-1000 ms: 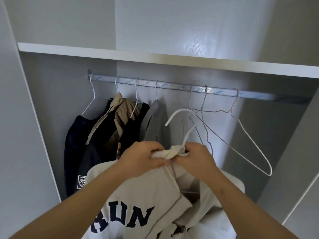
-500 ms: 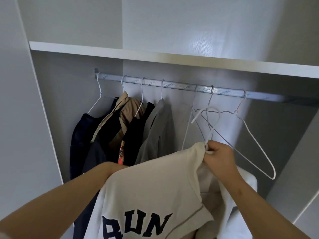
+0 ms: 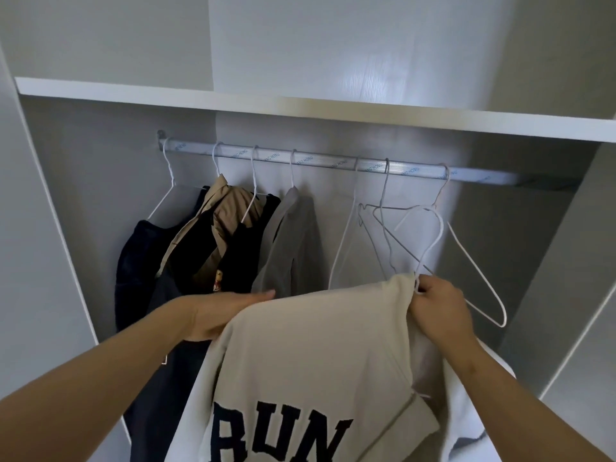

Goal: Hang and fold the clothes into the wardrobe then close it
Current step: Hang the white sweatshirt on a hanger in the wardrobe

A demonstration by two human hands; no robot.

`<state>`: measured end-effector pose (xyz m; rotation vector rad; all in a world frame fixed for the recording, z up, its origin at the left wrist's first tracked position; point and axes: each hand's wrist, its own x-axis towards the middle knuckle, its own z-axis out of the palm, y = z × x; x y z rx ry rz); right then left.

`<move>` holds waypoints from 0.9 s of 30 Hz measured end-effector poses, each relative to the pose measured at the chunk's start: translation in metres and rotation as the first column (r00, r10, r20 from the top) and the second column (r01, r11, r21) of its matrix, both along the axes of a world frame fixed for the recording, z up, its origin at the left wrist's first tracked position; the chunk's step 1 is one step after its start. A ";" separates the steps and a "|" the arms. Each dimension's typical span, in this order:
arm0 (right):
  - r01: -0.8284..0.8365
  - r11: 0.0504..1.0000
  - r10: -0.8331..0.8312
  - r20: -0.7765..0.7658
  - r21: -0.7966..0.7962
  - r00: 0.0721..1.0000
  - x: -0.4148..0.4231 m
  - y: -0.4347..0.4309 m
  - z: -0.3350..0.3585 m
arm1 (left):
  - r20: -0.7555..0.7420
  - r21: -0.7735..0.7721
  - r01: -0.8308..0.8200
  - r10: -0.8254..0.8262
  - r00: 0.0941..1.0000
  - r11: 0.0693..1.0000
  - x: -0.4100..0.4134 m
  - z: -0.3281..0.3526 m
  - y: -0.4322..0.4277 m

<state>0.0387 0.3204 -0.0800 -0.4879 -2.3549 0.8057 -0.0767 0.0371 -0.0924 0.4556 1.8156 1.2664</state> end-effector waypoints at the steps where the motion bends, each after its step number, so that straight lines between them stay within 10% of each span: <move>1: -0.003 1.000 0.003 0.007 0.012 1.000 0.001 0.000 -0.003 | -0.045 -0.027 0.021 -0.022 0.999 0.999 0.002 -0.005 0.002; 7: -0.020 0.993 -0.004 0.198 0.117 0.980 0.005 0.003 -0.007 | -0.450 0.076 -0.364 0.358 0.818 0.928 0.006 0.001 0.024; 12: -0.014 0.932 -0.117 0.337 0.361 0.934 0.006 -0.003 -0.015 | -0.958 0.203 -0.290 0.251 0.138 0.935 0.000 0.008 0.030; 14: -0.002 0.919 -0.136 0.321 0.394 0.937 0.006 -0.006 -0.018 | -0.937 0.223 -0.231 0.143 -0.320 0.947 0.005 0.007 0.025; 16: 0.020 0.925 -0.147 0.308 0.381 0.940 0.005 -0.009 -0.019 | -0.869 0.206 -0.211 0.079 -0.489 0.956 0.012 0.000 0.024; 24: 0.099 0.994 -0.102 0.080 0.034 0.992 -0.001 -0.012 -0.021 | -0.948 0.124 -0.352 0.006 -0.318 0.928 0.026 -0.024 0.048; 27: 0.034 0.999 -0.034 0.035 -0.011 0.999 -0.001 -0.014 -0.021 | -0.985 -0.174 -0.254 -0.165 0.056 0.951 0.013 -0.018 0.061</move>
